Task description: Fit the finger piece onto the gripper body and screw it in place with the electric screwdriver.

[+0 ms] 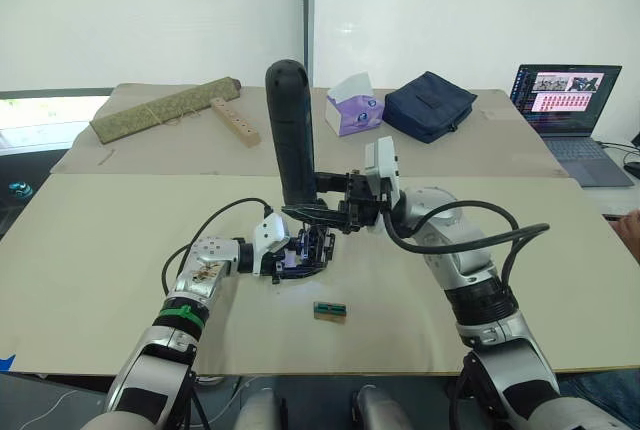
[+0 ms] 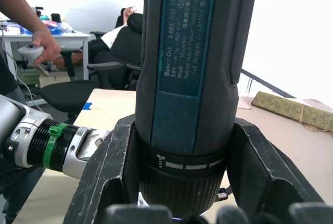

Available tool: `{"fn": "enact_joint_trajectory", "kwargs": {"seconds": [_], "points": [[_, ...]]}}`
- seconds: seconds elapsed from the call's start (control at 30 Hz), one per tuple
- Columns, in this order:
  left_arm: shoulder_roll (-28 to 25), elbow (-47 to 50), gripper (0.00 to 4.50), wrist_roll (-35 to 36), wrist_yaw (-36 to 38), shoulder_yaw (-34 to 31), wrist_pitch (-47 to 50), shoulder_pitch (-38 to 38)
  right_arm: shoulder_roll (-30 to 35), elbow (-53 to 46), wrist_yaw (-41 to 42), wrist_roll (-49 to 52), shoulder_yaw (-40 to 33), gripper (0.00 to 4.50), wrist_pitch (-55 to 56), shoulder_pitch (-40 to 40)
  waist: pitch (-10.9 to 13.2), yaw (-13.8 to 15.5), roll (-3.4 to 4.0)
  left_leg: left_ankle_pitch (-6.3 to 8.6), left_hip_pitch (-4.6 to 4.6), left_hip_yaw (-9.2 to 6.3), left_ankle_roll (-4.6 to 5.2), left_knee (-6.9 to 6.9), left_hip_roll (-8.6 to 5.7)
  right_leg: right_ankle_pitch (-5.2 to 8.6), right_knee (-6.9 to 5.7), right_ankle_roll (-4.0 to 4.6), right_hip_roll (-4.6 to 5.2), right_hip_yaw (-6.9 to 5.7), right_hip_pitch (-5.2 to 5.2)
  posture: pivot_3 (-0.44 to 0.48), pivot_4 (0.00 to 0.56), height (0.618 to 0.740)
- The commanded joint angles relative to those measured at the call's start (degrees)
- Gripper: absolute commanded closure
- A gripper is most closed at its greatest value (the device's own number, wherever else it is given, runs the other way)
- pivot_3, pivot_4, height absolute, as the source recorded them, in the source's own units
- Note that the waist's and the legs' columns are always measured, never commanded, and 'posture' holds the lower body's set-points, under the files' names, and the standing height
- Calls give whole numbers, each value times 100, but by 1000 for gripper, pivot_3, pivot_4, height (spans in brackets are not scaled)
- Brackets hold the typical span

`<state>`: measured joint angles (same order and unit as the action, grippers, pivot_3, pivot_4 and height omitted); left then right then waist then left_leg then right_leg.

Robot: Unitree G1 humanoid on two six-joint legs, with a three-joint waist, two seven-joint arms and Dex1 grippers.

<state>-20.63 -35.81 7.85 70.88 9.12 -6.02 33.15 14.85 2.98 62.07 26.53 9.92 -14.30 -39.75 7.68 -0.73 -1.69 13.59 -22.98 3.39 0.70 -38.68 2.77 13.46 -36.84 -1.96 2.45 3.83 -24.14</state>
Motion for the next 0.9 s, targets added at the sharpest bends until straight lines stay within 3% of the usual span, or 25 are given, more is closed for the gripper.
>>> {"fn": "enact_joint_trajectory", "kwargs": {"seconds": [0.03,0.63,0.7,0.8,0.9], "points": [[-1,-79,2203,-131,-27,129,174,-3,-73,-16,92,317,-203,2578,-169,-141,1,2,0,0,-3,0,0,0,0,0,0,0,0,0,-2,0,150,740],[-128,-441,2203,-422,-163,383,191,75,66,-661,546,1129,-680,2578,-389,-849,8,14,4,0,-20,-4,0,-5,-1,-2,2,0,1,-3,-14,0,150,740],[-143,-397,1167,-357,-148,343,300,37,136,-724,556,1225,-784,2578,-437,-892,8,12,5,0,-20,-4,0,-5,0,-1,2,0,1,-3,-14,0,150,740],[-186,-311,25,-297,-111,305,383,-30,255,-836,542,1382,-908,2578,-554,-912,8,11,4,0,-22,-7,0,-4,0,-1,4,0,1,-5,-14,0,150,740],[-341,-97,25,-141,-14,158,332,-217,611,-1137,303,1986,-1334,2578,-1209,-934,10,-3,3,0,-23,-6,0,-4,2,-2,4,0,1,-5,-16,0,150,740]]}}
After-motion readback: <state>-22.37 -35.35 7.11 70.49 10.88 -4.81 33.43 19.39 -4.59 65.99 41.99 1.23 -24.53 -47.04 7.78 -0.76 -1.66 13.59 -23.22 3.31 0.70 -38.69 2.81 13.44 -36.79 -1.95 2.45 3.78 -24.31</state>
